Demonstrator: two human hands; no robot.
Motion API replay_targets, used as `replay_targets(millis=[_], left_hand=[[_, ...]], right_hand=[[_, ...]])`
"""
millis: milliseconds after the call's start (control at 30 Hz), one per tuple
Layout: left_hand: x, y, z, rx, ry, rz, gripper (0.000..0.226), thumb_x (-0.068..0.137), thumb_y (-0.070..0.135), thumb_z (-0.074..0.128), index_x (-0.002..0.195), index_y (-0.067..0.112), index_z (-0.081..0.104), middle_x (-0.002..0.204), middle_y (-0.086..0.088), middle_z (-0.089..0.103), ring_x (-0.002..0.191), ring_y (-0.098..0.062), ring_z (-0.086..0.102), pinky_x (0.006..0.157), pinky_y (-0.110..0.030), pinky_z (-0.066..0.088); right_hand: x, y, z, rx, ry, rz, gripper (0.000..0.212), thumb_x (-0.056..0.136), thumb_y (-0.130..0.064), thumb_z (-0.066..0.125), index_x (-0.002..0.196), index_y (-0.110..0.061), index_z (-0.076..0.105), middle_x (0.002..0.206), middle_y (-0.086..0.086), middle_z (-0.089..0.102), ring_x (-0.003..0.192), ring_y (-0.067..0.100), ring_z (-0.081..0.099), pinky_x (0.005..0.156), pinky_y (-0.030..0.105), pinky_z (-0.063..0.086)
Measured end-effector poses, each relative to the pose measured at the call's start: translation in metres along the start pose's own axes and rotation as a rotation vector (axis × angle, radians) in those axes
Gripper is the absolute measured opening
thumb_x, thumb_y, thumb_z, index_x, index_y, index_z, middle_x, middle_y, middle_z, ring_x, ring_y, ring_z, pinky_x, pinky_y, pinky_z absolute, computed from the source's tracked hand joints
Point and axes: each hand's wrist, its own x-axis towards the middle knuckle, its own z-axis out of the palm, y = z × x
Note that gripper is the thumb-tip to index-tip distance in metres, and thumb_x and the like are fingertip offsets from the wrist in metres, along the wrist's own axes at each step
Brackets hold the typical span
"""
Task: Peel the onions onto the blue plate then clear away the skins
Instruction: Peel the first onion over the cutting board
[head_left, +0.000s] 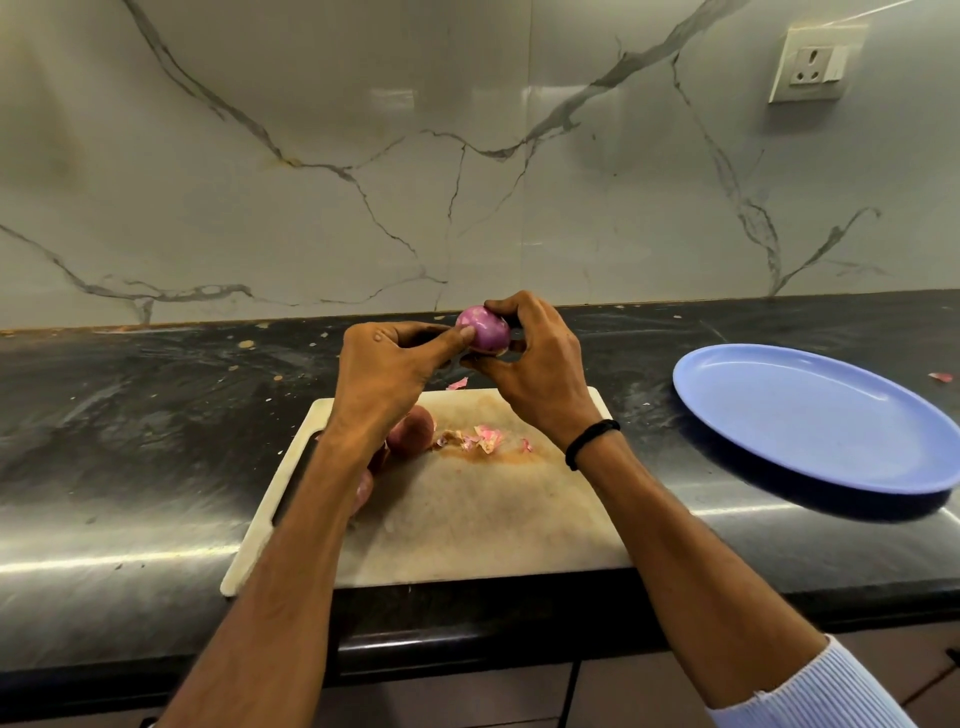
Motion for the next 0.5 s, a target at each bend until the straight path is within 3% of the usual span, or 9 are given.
replay_targets(millis=[133, 500], left_hand=[[0.0012, -0.0037, 0.0006, 0.056, 0.013, 0.033, 0.025, 0.079, 0.028, 0.079, 0.102, 0.017, 0.077, 0.082, 0.013, 0.072, 0.078, 0.002, 0.071, 0.070, -0.009, 0.053], [0.0055, -0.0081, -0.0015, 0.138, 0.031, 0.058, 0.019, 0.086, 0.024, 0.074, 0.103, 0.015, 0.076, 0.086, 0.007, 0.073, 0.081, 0.000, 0.069, 0.071, -0.005, 0.050]], right_hand=[[-0.0001, 0.0005, 0.0005, -0.004, -0.001, -0.008, 0.049, 0.073, -0.020, 0.089, 0.109, -0.005, 0.059, 0.112, 0.010, 0.062, 0.099, 0.019, 0.057, 0.078, 0.034, 0.058], [0.0008, 0.0001, 0.0005, 0.030, -0.010, 0.013, 0.053, 0.070, -0.023, 0.090, 0.111, -0.007, 0.060, 0.113, 0.006, 0.061, 0.101, 0.014, 0.056, 0.080, 0.028, 0.057]])
